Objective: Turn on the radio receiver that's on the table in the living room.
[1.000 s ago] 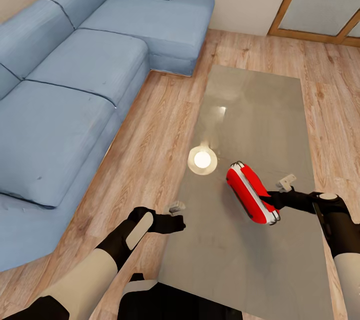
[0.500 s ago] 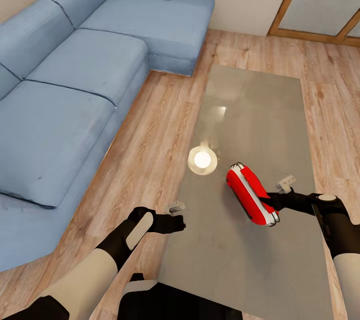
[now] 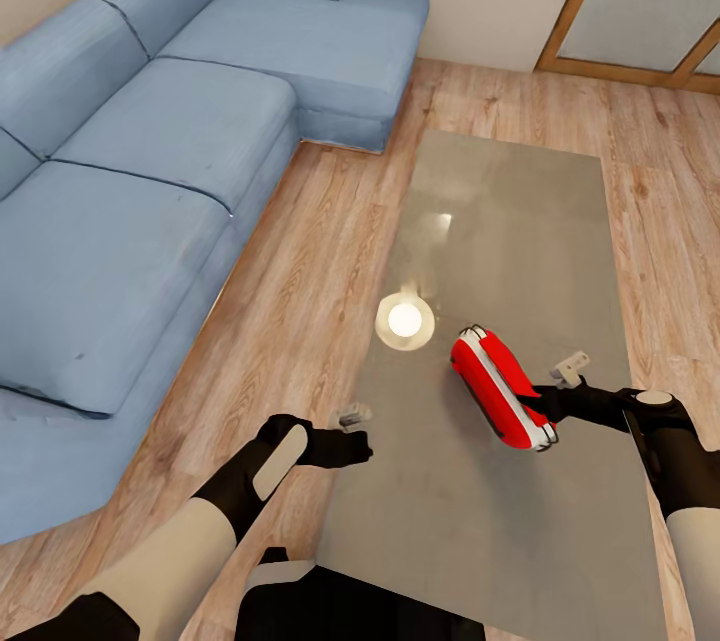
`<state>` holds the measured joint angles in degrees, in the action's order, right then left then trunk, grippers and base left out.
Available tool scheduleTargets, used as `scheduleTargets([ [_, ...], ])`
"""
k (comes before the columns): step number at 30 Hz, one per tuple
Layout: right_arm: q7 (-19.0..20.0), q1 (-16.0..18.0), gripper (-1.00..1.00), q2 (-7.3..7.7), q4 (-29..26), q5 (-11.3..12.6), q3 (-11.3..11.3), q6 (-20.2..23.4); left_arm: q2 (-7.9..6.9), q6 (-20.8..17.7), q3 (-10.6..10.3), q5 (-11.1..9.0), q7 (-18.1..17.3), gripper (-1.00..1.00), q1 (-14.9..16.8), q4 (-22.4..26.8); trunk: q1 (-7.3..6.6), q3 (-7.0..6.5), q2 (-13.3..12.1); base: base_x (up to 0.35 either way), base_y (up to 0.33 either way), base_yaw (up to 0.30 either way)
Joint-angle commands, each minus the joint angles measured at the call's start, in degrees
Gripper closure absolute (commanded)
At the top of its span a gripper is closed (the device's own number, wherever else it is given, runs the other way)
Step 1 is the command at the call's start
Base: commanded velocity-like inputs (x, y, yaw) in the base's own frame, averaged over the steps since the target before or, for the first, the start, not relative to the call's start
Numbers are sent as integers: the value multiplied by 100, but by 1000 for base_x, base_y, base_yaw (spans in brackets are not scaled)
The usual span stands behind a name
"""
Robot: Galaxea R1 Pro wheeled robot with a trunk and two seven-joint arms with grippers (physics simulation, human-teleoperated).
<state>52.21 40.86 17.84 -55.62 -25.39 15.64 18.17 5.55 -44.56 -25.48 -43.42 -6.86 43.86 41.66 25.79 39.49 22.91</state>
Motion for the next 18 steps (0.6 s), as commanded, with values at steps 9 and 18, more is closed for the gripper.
scheduleTargets([
  [9,-5,1,100,-12,14,16,-2,0,16,0,-1,1,0,100,0,0,0,0,1,0,0,0],
  [18,-1,1,100,-77,341,-15,10,-97,13,43,-45,7,-168,100,0,-13,0,0,1,0,0,0],
])
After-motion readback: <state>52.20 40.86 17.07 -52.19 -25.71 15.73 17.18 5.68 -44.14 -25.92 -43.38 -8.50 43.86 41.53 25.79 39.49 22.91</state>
